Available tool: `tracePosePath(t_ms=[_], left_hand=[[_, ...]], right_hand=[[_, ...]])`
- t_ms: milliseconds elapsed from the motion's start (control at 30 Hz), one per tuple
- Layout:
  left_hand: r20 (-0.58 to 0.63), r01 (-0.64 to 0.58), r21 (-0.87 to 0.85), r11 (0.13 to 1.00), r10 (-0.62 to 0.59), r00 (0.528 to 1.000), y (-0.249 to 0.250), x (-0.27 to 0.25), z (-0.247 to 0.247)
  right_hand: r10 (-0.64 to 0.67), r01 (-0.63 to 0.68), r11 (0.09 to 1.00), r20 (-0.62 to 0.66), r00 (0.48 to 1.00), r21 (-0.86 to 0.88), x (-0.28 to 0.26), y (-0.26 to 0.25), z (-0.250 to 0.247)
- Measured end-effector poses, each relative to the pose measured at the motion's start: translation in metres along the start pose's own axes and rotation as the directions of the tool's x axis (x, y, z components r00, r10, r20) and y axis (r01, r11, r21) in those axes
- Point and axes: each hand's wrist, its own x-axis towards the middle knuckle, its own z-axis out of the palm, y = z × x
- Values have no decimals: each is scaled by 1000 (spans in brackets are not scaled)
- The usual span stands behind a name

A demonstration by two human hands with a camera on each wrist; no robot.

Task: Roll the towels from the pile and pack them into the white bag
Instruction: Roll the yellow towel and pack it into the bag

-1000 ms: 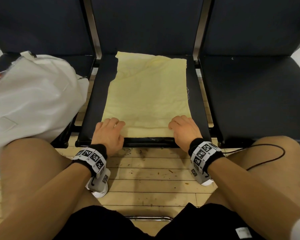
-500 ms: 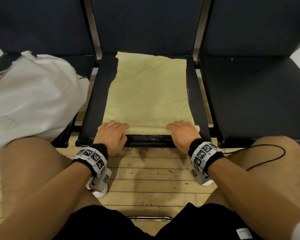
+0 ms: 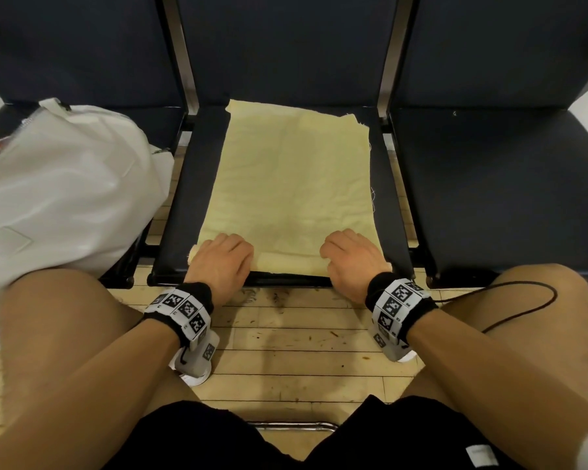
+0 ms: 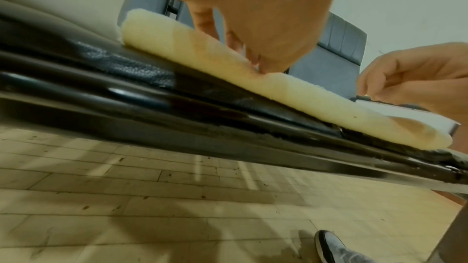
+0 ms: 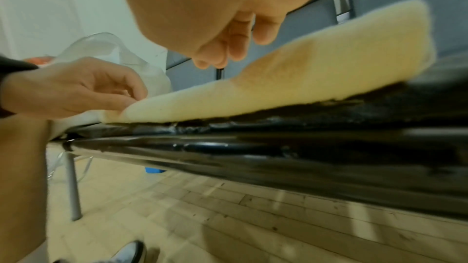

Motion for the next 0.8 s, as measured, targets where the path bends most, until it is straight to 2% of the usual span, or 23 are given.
tracePosePath(t_ms=[100,300,400,533,600,800], left_hand=[[93,-10,-60,998,15,996,1,-4,4],[177,-27,11,1000,25,984,-3,-3,4],[182,-9,3,1000,8,983,-3,-2,2],[183,61,-24,998,-55,982,-2,2,-2],[180,82,-24,996,-77,981,-2,2,-2],[140,81,-23,996,-77,987,-7,2,0]], right_hand=[[-8,9,1000,147,989,-7,-8,-6,7],[27,-17,994,96,995,-110,-7,-4,12],[51,-40,989,73,996,-142,-8,-2,11],[76,-73,994,37,996,-82,-6,0,9],[71,-69,997,59,996,-36,-9,1,9],[222,-217,975,148,964,-49,-8,6,4]])
